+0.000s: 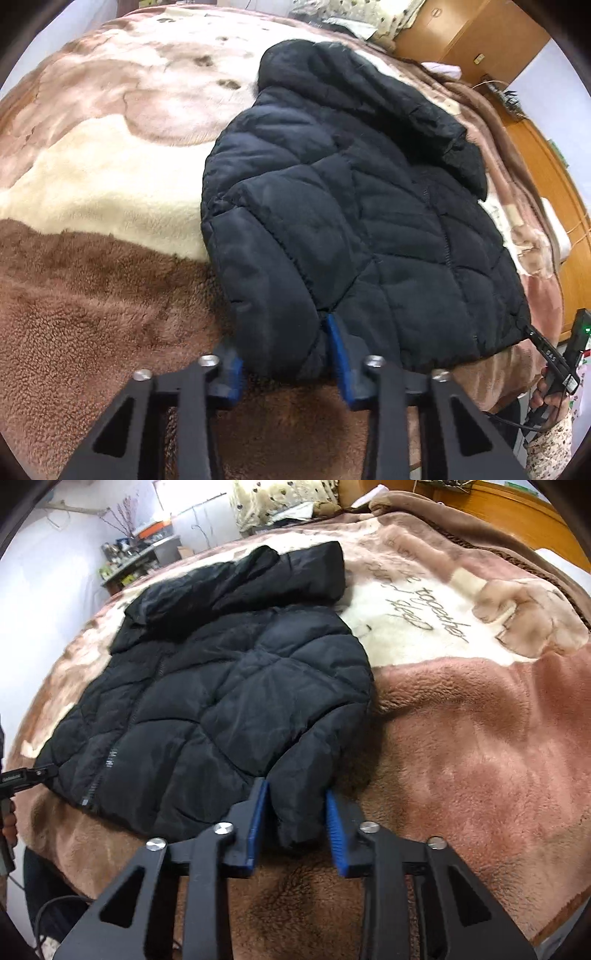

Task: Fold large clothes
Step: 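Grasp the folded jacket edge with both tools and lift it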

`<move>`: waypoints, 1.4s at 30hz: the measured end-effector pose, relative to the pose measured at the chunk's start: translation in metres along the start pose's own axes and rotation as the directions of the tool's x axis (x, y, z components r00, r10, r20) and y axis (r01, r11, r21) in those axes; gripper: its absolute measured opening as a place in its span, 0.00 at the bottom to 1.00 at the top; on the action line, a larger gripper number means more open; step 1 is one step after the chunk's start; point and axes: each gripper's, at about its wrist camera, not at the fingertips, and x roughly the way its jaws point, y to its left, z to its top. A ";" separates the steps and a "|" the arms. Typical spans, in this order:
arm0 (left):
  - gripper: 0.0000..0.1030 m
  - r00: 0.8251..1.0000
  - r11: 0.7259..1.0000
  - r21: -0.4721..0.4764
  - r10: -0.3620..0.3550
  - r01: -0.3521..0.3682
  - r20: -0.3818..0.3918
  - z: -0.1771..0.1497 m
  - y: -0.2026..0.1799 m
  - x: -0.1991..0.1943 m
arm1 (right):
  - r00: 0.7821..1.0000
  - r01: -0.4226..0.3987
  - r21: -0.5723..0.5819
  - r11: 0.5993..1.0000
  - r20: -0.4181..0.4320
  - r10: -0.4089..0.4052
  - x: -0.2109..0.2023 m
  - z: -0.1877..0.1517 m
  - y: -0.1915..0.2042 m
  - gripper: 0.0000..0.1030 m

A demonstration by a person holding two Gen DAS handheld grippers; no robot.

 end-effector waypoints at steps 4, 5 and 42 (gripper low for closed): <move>0.21 0.999 1.000 -0.007 -0.023 0.023 0.033 0.003 -0.002 -0.017 | 0.999 -0.024 0.001 1.000 0.044 0.024 -0.018 0.004 0.000 0.17; 0.20 0.998 1.000 -0.002 -0.031 0.031 0.048 0.004 -0.005 -0.024 | 0.998 -0.028 -0.004 1.000 0.059 0.028 -0.023 0.006 0.001 0.16; 0.18 0.933 0.963 0.004 -0.263 0.270 0.246 0.085 -0.046 -0.145 | 0.953 -0.057 -0.064 0.996 0.294 0.074 -0.137 0.100 0.015 0.13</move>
